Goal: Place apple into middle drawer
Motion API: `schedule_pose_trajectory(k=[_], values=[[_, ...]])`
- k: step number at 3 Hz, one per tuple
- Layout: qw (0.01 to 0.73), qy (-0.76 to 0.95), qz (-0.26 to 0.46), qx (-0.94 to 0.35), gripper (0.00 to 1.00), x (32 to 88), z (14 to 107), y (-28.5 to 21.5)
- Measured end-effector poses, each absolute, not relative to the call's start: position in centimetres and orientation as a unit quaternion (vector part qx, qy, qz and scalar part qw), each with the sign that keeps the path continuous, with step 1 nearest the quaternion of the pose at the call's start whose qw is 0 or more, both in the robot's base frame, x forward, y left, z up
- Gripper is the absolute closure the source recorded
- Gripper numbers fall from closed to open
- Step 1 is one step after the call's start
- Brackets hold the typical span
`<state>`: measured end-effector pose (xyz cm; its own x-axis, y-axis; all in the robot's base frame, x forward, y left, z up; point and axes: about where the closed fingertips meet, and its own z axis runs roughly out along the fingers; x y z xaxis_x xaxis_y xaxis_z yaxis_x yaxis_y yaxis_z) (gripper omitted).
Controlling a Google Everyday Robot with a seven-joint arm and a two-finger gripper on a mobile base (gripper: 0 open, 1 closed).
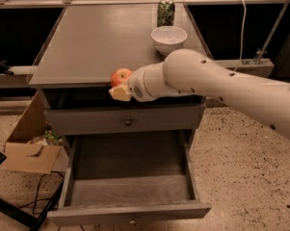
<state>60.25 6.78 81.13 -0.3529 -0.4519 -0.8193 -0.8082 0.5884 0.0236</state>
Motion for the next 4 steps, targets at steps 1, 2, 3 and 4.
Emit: schedule_pose_trajectory(k=[1, 2, 3, 4], values=[[0.409, 0.791, 0.218, -0.400, 1.00, 60.3, 82.0, 6.8], [0.429, 0.772, 0.205, -0.422, 1.00, 60.9, 88.3, 7.4], [0.445, 0.763, 0.196, -0.427, 1.00, 59.6, 92.1, 6.3], [0.422, 0.764, 0.204, -0.443, 1.00, 55.9, 90.8, 2.5]])
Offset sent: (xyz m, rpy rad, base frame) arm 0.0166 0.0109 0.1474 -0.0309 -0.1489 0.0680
